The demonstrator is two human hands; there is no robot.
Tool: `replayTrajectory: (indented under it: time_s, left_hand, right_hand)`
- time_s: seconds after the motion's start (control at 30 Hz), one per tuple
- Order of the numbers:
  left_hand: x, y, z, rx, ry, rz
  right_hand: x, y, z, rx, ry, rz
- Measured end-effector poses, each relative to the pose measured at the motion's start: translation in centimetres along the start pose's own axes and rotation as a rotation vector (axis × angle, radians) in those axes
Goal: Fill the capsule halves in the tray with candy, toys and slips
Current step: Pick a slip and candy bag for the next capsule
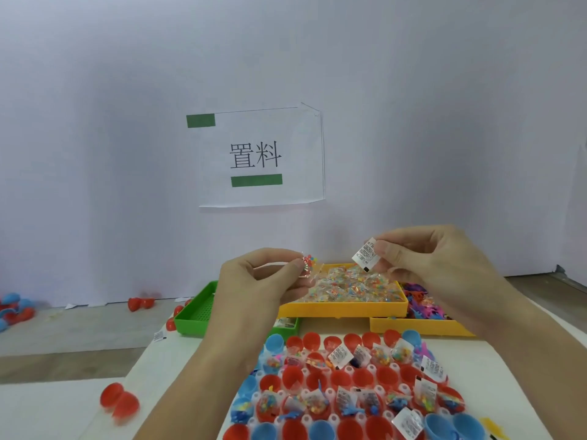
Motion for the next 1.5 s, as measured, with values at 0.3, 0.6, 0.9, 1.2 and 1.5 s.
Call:
replayTrajectory:
  time_s: [0.3,0.6,0.9,1.2,1.5]
  left_hand:
    - [-0.9,1.7,0.8,0.003,0.052,-0.114]
    - [-1.7,2.1,0.4,0.087,0.275,-0.21]
    - [-2.0,2.1,-0.4,0.012,0.102,-0.175]
    - [-1.9,2.1,-0.3,-0.034,0.076,-0.149]
    - [-1.3,1.8,-0.1,-0.04,0.045,-0.151]
  right_hand:
    - [-5.2,1.6,-1.8,0.031,0.05,-0.153]
    - [-3.5,1.1,-1.1,0.013,0.153,-0.055]
    - [-3.7,0.9,-0.6,0.068,0.194,-0.153]
    - [-4.0,0.5,-1.0,0.11,0.265,-0.195]
    - [-4.2,-0.6,-1.8,0.099,0.376,-0.27]
Point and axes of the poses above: each hand's wrist, its own y-axis away from the middle knuckle, its own x-axis out of the back of the hand, z = x × y, the point moved 3 cm from there along -y, towards the middle knuckle, and after that the axes turned 9 degrees about -y, right-handed, at the moved point
